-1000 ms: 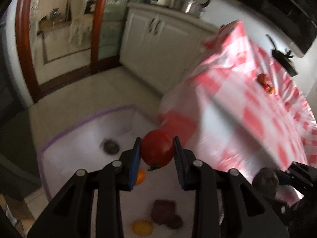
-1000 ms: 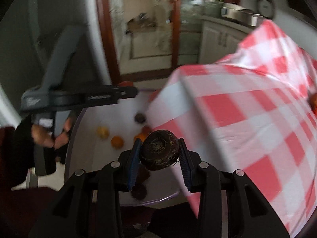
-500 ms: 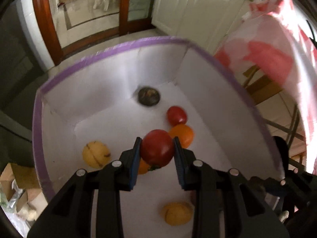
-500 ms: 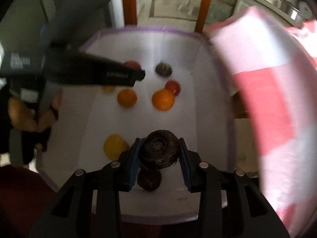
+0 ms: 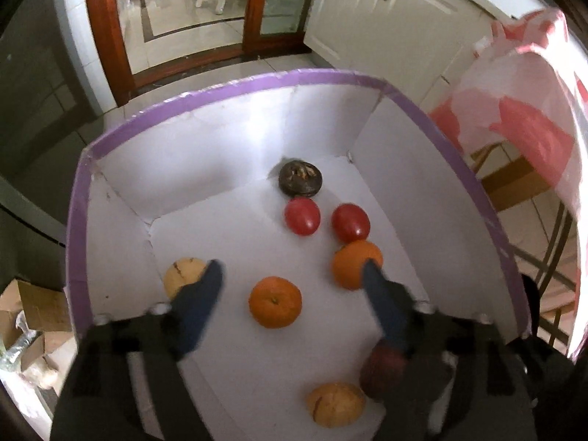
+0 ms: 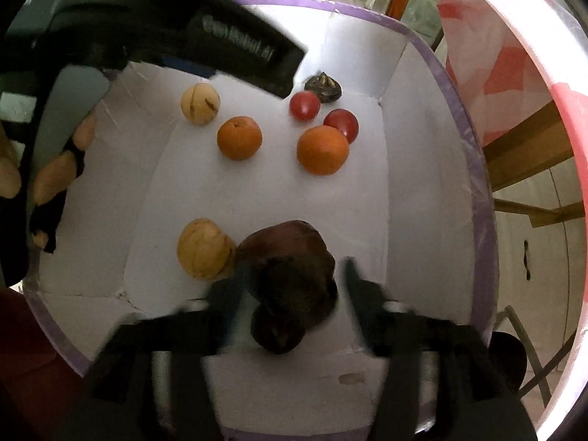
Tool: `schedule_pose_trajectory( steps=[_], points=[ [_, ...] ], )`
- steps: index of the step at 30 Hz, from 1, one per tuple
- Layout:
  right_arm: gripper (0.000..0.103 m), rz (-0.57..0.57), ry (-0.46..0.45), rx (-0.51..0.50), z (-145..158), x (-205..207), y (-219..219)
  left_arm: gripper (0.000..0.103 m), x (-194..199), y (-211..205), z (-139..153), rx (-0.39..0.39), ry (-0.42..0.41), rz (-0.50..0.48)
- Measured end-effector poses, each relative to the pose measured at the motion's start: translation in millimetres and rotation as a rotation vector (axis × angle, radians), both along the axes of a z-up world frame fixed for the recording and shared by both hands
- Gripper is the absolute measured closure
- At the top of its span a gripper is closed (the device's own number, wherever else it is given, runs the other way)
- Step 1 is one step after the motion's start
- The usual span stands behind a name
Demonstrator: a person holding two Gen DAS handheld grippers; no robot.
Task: Organize fruits
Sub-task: 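Carry the fig and tomato to the white box and open both tools to drop them, then move both open tools back over the remaining fruits on the table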
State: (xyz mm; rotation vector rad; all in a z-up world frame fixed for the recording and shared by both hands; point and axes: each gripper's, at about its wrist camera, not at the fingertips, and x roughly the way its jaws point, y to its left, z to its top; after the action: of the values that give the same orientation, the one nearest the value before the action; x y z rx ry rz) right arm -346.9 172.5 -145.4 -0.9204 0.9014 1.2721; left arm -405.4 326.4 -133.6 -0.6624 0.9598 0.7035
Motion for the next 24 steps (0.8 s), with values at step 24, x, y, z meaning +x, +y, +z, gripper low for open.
schedule_pose_trajectory(
  steps=[24],
  points=[
    [0.016, 0.022, -0.018, 0.219, 63.7, -5.9, -25.1, 0.005, -11.2, 3.8, 28.6, -0.011, -0.207, 0.052]
  ],
)
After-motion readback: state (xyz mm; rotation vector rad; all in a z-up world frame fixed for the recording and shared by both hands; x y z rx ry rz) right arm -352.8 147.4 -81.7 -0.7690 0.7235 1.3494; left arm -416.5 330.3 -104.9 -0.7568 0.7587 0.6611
